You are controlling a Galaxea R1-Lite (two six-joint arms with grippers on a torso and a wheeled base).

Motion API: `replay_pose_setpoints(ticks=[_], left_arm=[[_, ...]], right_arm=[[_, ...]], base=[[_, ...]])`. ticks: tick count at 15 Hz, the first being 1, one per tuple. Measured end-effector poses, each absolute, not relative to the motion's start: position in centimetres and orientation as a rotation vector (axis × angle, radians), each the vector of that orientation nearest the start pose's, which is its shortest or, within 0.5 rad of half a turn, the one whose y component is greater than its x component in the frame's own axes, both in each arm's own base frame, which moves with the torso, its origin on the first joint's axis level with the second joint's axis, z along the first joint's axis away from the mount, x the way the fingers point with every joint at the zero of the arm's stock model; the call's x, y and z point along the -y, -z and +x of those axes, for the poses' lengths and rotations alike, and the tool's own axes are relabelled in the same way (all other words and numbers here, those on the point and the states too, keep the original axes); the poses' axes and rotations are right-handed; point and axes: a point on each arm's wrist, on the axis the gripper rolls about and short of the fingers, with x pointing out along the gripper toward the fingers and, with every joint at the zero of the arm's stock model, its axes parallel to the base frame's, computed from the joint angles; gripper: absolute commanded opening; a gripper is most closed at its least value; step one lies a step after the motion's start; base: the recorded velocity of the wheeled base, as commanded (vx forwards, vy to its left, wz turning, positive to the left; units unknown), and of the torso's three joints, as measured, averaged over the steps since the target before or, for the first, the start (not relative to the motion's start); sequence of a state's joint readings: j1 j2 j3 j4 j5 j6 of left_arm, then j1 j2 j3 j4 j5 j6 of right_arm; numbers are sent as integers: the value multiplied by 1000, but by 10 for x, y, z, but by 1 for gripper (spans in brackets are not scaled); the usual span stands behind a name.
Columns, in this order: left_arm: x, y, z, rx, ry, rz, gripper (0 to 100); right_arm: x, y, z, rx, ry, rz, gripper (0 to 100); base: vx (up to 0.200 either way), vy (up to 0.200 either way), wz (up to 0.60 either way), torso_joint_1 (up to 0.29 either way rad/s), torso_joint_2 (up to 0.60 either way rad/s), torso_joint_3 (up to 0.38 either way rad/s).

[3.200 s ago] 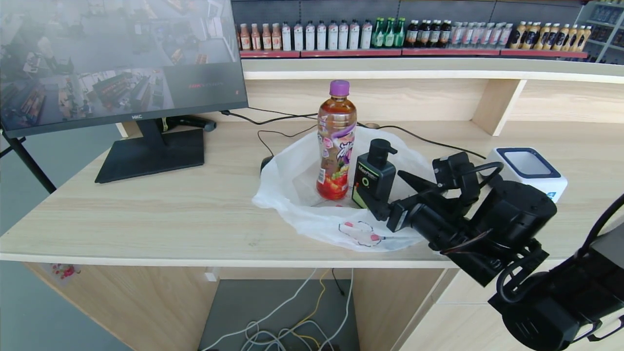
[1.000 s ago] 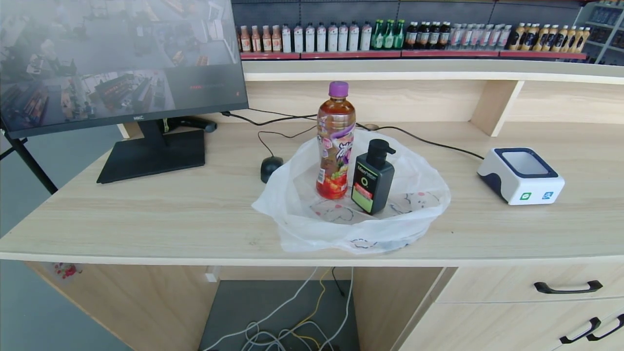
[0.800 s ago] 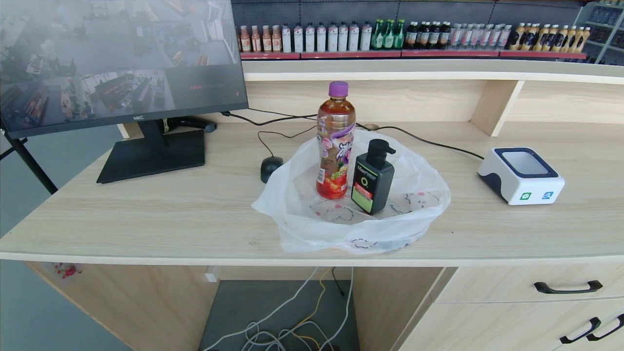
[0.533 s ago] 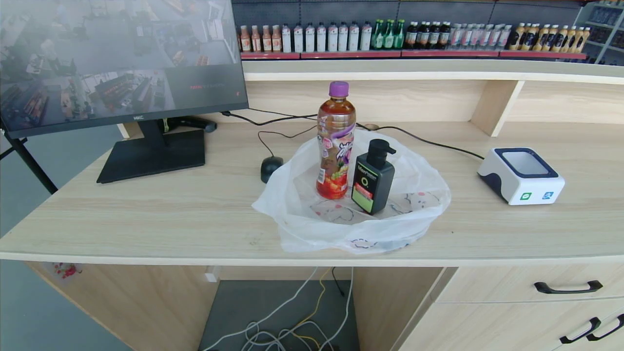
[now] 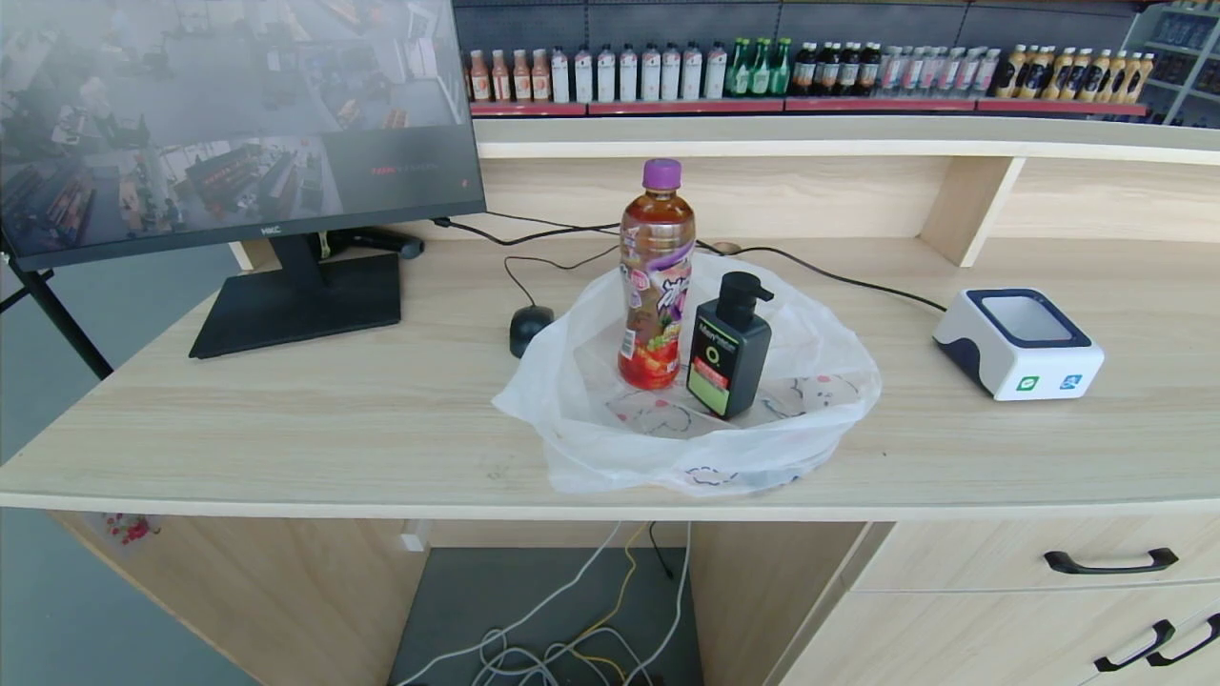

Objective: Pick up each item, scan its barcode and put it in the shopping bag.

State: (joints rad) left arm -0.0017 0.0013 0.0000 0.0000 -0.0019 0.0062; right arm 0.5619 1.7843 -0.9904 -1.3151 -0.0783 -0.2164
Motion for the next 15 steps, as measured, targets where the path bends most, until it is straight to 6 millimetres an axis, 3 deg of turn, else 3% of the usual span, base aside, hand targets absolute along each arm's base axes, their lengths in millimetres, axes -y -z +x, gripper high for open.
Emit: replay_pose_setpoints(ticks=[5, 9, 13, 15], left_arm=[[0, -76, -23, -1, 4, -2, 100], [0, -76, -23, -1, 3, -1, 100], [0, -76, -23, -1, 3, -2, 100], [0, -76, -23, -1, 3, 0, 100]], right_arm=[[-201, -276, 294, 557, -437, -125, 0], [-218, -285, 312, 689, -502, -263, 0], [-223, -275, 327, 707, -508, -366, 0], [-221, -269, 334, 743, -585, -522, 0]], base=[[0, 0, 0, 0, 0, 0], [0, 0, 0, 0, 0, 0], [0, 0, 0, 0, 0, 0], [0, 0, 0, 0, 0, 0]])
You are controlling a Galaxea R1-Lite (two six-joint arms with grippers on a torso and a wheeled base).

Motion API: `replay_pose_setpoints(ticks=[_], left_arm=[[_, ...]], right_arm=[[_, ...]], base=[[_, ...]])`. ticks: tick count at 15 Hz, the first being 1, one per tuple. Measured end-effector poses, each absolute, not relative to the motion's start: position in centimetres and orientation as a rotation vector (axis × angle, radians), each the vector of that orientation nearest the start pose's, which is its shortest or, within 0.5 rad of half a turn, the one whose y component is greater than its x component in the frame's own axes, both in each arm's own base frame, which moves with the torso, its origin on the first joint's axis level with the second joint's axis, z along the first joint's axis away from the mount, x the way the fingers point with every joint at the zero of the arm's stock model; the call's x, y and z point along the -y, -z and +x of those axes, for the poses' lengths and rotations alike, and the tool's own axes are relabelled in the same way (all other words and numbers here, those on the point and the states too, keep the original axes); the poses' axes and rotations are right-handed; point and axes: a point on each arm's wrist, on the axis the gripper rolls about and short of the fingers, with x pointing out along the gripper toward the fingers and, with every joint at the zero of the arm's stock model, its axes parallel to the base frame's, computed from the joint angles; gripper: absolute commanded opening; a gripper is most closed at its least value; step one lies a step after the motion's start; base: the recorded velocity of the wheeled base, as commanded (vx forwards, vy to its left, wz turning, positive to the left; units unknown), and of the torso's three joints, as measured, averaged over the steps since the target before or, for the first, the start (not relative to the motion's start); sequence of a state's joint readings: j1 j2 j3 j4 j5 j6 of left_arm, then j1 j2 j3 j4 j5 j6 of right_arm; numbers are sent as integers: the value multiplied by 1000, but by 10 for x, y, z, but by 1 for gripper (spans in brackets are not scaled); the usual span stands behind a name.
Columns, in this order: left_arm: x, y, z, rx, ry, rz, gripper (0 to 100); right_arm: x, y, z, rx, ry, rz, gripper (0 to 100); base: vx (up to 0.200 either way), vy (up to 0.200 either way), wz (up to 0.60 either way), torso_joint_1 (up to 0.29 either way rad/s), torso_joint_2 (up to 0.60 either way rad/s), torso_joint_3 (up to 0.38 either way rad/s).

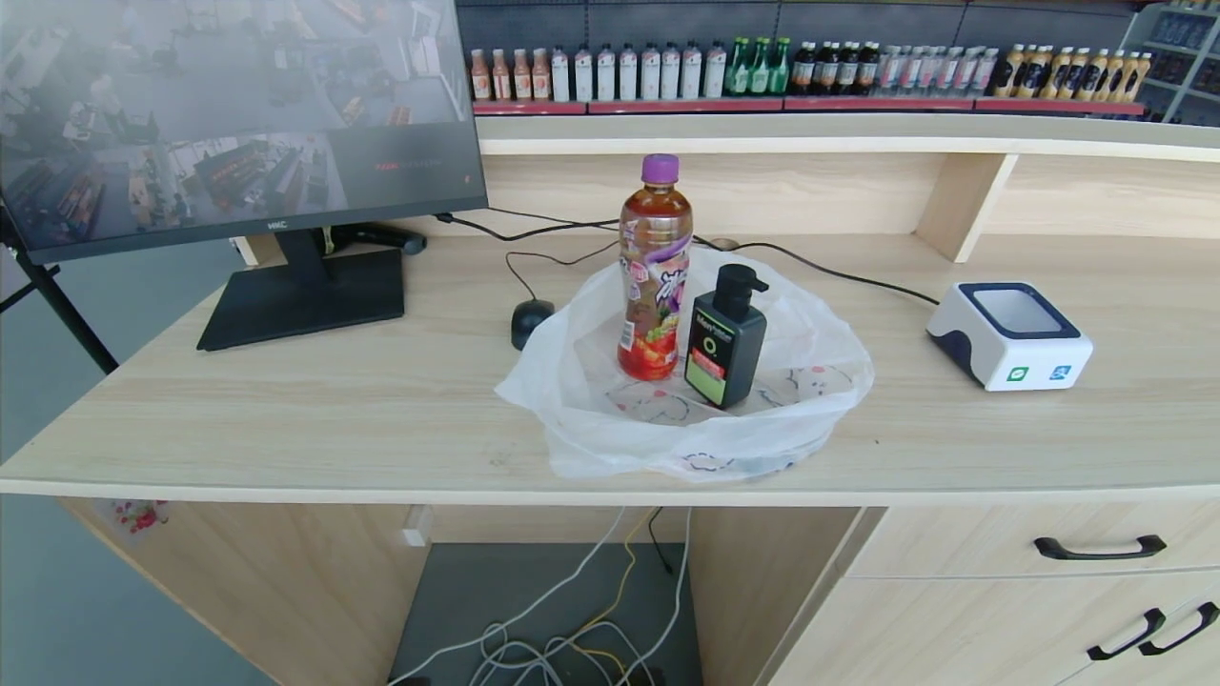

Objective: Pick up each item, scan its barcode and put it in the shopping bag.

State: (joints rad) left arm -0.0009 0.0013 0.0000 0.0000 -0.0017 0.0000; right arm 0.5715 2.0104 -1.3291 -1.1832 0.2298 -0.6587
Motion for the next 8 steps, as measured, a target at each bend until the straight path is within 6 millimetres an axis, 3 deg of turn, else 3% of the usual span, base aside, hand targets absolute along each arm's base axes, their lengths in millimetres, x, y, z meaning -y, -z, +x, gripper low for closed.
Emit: replay_pose_setpoints(ticks=[8], left_arm=[[0, -76, -23, -1, 3, 0, 100]], right_arm=[[-183, -260, 365, 794, -718, -728, 0]], base=[[0, 0, 0, 0, 0, 0]])
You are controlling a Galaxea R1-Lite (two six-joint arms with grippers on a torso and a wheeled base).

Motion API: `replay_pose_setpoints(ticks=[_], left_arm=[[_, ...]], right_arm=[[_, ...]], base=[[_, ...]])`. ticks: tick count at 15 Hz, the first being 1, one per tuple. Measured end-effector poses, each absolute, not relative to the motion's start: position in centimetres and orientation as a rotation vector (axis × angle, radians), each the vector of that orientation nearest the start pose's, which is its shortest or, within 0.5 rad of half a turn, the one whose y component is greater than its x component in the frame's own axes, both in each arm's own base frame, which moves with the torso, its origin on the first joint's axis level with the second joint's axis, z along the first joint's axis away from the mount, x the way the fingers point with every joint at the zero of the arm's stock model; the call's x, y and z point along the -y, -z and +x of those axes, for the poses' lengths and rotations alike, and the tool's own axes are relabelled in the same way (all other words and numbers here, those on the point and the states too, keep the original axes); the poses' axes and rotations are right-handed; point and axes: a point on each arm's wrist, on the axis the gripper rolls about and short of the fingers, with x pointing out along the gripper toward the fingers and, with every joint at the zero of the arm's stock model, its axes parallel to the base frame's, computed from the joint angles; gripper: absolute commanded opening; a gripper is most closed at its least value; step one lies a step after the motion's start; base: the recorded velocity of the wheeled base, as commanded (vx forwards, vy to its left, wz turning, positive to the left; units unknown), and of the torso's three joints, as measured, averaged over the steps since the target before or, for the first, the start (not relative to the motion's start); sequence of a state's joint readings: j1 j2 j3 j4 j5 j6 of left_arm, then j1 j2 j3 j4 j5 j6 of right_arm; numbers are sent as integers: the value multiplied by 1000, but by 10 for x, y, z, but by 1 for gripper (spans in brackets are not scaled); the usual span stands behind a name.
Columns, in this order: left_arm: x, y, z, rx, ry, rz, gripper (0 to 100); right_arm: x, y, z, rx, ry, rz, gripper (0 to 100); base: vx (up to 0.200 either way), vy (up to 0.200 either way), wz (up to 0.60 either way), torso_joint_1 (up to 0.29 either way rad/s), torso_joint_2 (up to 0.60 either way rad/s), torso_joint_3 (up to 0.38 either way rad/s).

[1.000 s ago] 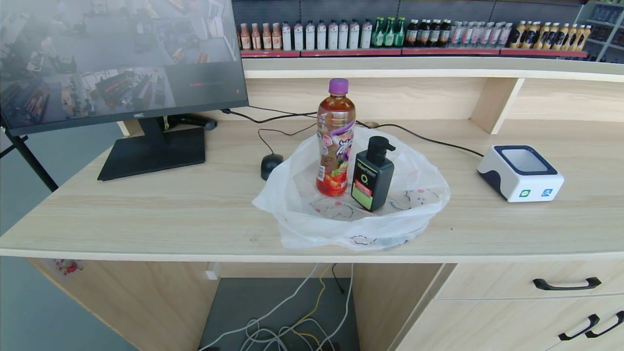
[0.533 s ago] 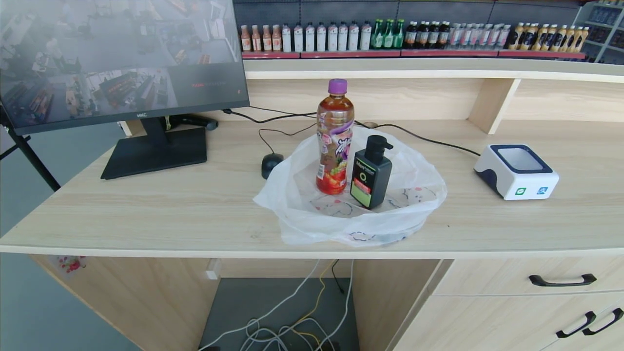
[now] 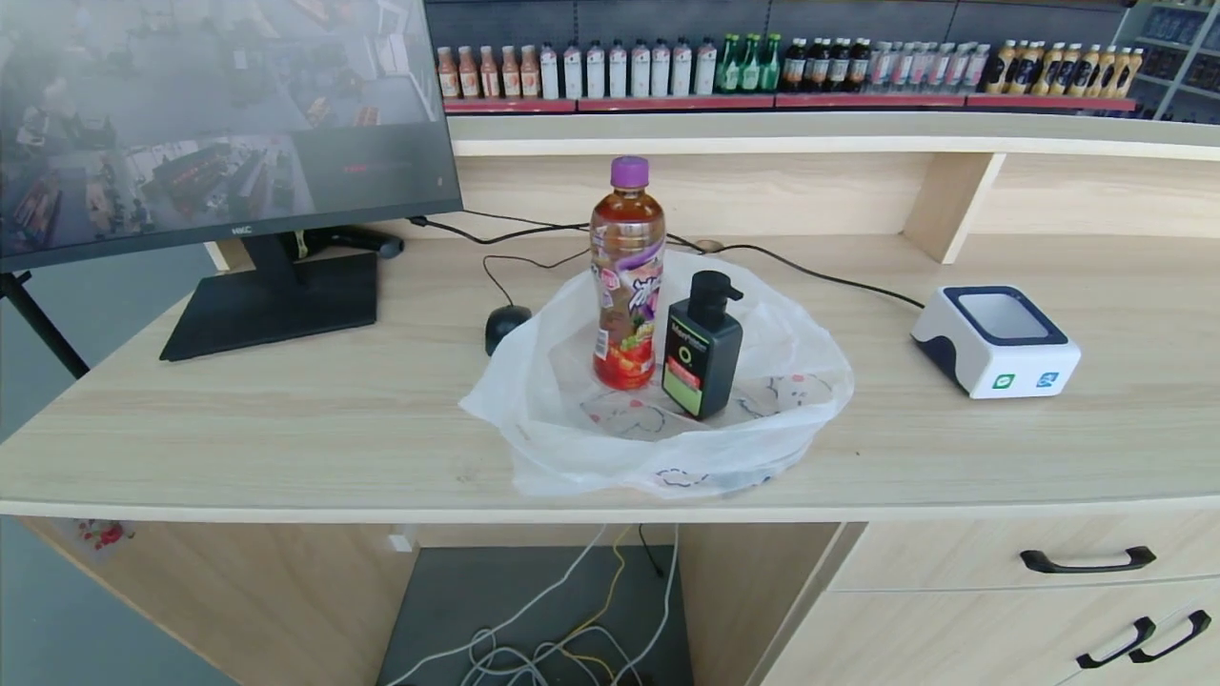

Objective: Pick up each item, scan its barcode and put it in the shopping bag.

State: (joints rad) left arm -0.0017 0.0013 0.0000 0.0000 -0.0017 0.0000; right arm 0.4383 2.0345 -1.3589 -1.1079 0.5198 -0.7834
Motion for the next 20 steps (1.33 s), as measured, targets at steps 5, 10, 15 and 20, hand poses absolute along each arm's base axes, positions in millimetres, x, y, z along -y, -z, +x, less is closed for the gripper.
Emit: replay_pose_setpoints(ticks=[5, 10, 15, 20], left_arm=[[0, -76, -23, -1, 3, 0, 100], [0, -76, -23, -1, 3, 0, 100], [0, -76, -23, -1, 3, 0, 100], [0, -76, -23, -1, 3, 0, 100]], right_arm=[[-179, -262, 379, 846, -783, -815, 0], [-183, -257, 387, 900, -852, -882, 0], [-180, -250, 393, 913, -860, -920, 0], [-182, -242, 396, 921, -875, -941, 0]], base=[[0, 0, 0, 0, 0, 0], [0, 0, 0, 0, 0, 0], [0, 0, 0, 0, 0, 0], [0, 0, 0, 0, 0, 0]])
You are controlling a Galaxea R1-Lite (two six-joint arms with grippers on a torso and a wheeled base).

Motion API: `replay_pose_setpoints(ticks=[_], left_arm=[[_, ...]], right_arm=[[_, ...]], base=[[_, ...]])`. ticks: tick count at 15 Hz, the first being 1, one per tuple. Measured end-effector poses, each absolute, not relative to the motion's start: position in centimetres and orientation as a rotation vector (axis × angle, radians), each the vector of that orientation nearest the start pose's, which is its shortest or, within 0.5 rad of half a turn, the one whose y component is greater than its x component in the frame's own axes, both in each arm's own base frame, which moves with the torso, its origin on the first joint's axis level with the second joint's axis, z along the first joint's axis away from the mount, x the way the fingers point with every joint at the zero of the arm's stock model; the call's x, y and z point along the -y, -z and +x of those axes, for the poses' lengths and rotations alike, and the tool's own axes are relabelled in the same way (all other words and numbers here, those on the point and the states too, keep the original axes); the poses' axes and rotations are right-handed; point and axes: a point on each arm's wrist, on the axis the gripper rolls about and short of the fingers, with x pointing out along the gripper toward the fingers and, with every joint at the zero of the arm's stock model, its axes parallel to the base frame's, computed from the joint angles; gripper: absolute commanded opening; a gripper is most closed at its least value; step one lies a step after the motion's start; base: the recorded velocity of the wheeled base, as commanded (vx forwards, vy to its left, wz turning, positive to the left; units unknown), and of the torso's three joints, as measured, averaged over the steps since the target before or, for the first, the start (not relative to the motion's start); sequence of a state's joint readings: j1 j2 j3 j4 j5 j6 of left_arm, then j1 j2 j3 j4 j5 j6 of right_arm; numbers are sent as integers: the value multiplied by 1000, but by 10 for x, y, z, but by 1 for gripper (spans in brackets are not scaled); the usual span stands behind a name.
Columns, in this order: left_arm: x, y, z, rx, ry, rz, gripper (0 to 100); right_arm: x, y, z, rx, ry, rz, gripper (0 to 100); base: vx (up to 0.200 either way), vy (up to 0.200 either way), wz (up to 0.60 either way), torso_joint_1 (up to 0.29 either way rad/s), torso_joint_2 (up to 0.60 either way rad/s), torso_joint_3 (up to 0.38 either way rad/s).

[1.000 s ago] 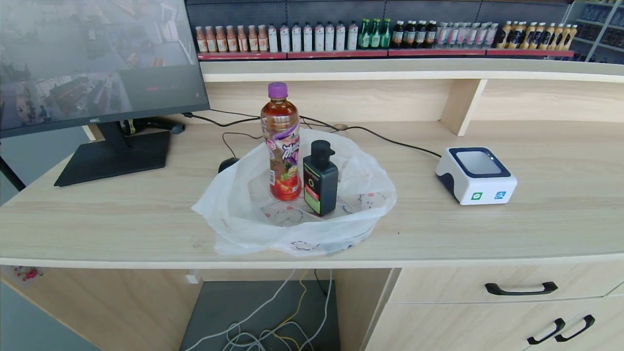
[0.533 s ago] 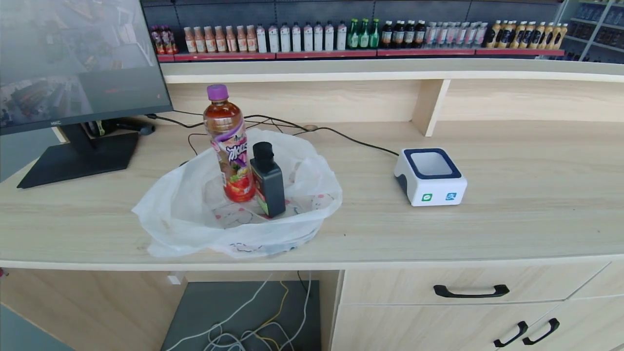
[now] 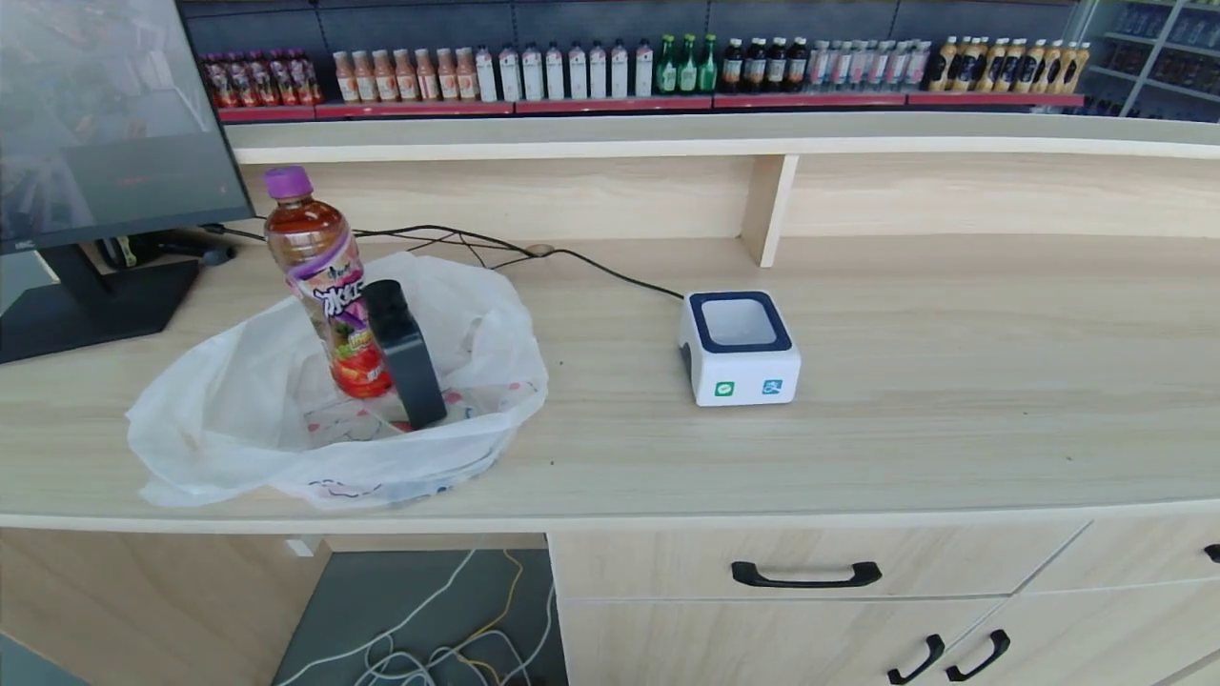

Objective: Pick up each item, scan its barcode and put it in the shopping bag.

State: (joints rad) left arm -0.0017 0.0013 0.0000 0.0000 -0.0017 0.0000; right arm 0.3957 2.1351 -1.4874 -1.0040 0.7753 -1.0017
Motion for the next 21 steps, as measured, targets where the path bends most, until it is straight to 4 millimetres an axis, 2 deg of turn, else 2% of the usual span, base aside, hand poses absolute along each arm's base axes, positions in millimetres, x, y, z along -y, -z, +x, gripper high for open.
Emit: replay_pose_setpoints(ticks=[21], left_arm=[[0, -76, -23, -1, 3, 0, 100]], right_arm=[[-188, -239, 394, 914, -866, -945, 0]], base=[[0, 0, 0, 0, 0, 0]])
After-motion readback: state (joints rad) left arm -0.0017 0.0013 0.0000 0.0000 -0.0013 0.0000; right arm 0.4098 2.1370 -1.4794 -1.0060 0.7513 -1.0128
